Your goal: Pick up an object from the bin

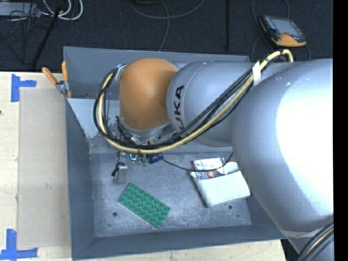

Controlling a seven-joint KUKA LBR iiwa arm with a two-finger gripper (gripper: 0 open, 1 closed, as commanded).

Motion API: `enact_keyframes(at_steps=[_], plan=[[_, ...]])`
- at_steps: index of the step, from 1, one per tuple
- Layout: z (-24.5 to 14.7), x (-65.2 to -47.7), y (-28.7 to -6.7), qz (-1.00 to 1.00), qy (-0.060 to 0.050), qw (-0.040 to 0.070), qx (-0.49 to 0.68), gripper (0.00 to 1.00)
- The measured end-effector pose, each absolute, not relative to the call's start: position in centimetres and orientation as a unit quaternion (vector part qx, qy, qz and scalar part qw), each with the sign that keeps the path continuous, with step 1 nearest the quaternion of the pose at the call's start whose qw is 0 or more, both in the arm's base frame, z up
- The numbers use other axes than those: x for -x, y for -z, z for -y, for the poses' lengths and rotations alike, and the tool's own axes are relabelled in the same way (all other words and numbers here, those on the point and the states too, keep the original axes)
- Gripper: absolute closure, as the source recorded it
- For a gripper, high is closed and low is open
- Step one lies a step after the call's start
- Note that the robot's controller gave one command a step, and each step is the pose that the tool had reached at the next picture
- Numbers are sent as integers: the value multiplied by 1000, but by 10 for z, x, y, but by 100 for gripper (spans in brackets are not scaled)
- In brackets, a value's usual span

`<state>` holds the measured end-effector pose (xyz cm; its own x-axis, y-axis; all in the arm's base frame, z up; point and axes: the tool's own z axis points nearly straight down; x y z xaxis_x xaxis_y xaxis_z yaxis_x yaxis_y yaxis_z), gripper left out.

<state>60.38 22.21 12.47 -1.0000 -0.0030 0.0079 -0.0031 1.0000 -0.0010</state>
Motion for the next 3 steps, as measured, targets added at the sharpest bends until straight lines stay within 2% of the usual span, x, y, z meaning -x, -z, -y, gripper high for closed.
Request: enact_keyframes(at_steps=[1,2,3], plan=[[-178,-564,-68,989,0,2,-149,0],[-180,-567,-73,989,1,-1,-148,100],[-181,-560,-207,984,1,-5,-176,100]])
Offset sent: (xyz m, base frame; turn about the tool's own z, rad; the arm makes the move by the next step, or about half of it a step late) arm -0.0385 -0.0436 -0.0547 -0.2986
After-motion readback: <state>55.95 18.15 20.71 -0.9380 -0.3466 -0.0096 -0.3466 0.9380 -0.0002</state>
